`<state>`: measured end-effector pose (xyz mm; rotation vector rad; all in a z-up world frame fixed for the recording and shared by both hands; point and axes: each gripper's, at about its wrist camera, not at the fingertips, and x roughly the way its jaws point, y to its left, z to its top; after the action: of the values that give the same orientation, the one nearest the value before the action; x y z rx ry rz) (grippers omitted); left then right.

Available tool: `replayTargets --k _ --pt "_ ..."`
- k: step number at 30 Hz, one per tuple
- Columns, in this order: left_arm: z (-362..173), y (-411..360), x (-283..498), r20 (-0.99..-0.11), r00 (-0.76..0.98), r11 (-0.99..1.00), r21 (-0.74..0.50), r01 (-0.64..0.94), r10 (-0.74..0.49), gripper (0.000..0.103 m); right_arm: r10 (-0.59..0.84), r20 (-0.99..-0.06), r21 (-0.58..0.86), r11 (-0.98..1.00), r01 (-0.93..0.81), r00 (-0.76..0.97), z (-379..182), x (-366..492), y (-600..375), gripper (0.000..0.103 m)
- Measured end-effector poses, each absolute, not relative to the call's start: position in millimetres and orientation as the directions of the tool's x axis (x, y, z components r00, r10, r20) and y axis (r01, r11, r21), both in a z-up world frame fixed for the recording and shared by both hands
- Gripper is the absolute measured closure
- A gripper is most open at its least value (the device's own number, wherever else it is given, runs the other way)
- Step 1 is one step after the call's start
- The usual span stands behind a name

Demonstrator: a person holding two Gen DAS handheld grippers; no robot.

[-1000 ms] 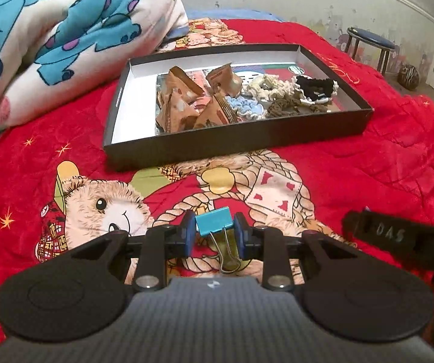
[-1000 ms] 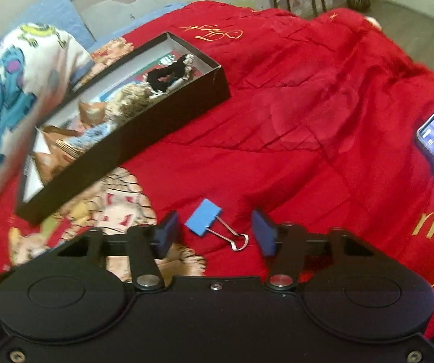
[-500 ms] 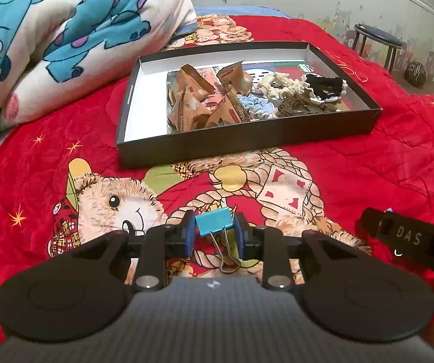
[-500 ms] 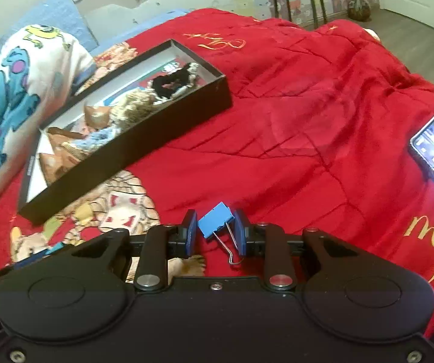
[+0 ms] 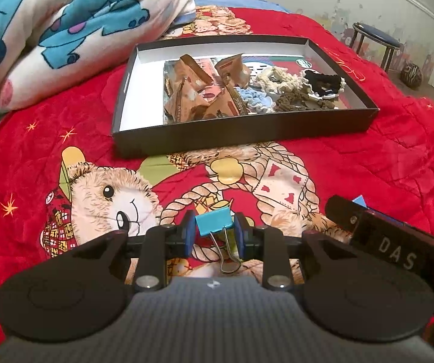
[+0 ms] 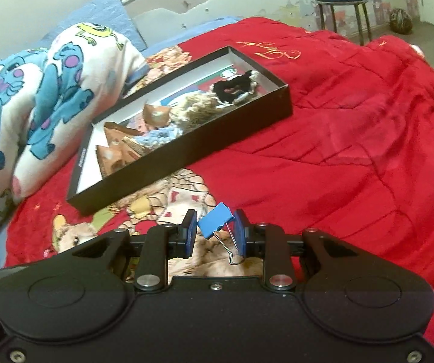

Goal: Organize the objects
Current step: 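Lift both held binder clips and carry them over the black box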

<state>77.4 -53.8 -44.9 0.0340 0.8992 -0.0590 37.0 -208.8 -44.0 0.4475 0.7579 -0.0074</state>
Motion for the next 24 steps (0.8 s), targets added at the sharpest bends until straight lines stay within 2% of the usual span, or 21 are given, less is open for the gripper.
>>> replayTargets --k 17,24 --pt "-31.8 -43.2 71.4 -0.753 0.652 0.996 -0.063 0.060 -0.087 0.072 0.245 -0.601 0.486 0.868 0.104 0.760 -27.0 35.7 -213.7 0.077" --pt "-17.7 -40.2 68.9 -0.705 0.703 0.996 -0.066 0.058 -0.088 0.072 0.314 -0.556 0.526 0.850 0.034 0.770 -14.7 41.9 -206.6 0.077"
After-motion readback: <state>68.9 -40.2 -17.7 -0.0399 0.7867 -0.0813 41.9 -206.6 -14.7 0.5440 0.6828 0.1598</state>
